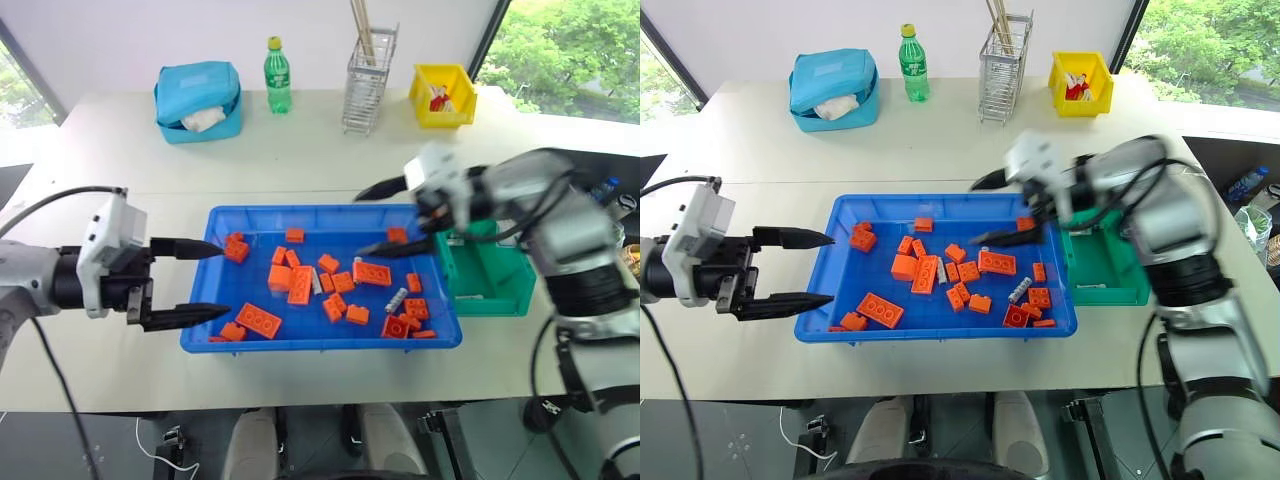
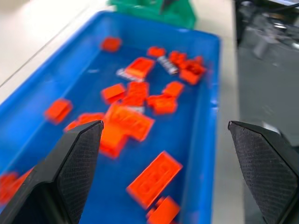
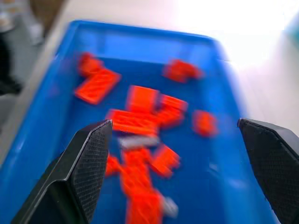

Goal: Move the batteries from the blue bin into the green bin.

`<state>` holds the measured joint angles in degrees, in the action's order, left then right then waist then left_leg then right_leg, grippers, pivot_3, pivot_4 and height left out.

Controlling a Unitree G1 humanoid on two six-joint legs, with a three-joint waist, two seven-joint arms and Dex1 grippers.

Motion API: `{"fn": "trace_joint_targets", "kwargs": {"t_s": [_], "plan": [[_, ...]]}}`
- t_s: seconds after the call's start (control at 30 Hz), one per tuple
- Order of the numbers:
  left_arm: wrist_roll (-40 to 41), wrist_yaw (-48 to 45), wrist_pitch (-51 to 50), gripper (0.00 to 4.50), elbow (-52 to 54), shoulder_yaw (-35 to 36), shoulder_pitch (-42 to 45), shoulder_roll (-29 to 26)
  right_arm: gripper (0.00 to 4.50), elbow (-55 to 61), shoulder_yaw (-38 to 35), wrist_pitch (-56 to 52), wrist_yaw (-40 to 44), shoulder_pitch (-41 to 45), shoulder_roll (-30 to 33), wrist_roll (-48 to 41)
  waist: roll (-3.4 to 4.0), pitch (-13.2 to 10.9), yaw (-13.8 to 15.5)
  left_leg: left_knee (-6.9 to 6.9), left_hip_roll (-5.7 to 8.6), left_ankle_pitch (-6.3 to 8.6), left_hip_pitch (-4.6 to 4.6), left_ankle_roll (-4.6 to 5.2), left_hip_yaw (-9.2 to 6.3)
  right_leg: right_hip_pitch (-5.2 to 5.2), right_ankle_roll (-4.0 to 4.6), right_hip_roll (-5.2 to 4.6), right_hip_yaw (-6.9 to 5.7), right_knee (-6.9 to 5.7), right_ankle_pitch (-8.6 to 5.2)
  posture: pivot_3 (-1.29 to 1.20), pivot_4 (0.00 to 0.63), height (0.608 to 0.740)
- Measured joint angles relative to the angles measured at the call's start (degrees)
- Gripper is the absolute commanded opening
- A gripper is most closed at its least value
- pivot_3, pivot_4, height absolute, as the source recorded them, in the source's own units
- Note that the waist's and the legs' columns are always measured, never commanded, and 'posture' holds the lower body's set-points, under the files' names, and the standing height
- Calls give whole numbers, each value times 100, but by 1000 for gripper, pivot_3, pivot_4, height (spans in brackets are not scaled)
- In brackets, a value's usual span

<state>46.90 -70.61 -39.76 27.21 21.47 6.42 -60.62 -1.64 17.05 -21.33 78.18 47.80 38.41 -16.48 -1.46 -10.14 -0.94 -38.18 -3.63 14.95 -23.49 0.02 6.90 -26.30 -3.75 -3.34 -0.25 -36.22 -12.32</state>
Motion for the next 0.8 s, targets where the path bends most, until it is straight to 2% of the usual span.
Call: {"fn": "trace_joint_targets", "kwargs": {"t_s": [0.3, 0.67, 0.8], "plan": [[7, 101, -125, 4500, 17, -41, -30, -1, 4411, -1856, 1109, 1111, 169, 665, -1279, 1126, -1, 0, 4, -3, 0, -2, -1, -3, -2, 1, 1, 4, 0, -2, 0, 0, 150, 736], [153, 291, -255, 4500, 276, 17, -150, -1, 4411, -3722, 1350, 2416, 408, 1005, -1687, 2020, -1, 0, -19, -2, -1, -3, -1, -5, -3, 1, 1, 5, 0, -3, 0, 0, 150, 736], [183, 359, -255, 4500, 341, 23, -190, -1, 4411, -3851, 1359, 2561, 590, 1006, -1716, 2086, -1, 0, -20, -2, -2, -3, 0, -6, -4, 1, 0, 6, 0, -5, 0, 0, 150, 736]]}}
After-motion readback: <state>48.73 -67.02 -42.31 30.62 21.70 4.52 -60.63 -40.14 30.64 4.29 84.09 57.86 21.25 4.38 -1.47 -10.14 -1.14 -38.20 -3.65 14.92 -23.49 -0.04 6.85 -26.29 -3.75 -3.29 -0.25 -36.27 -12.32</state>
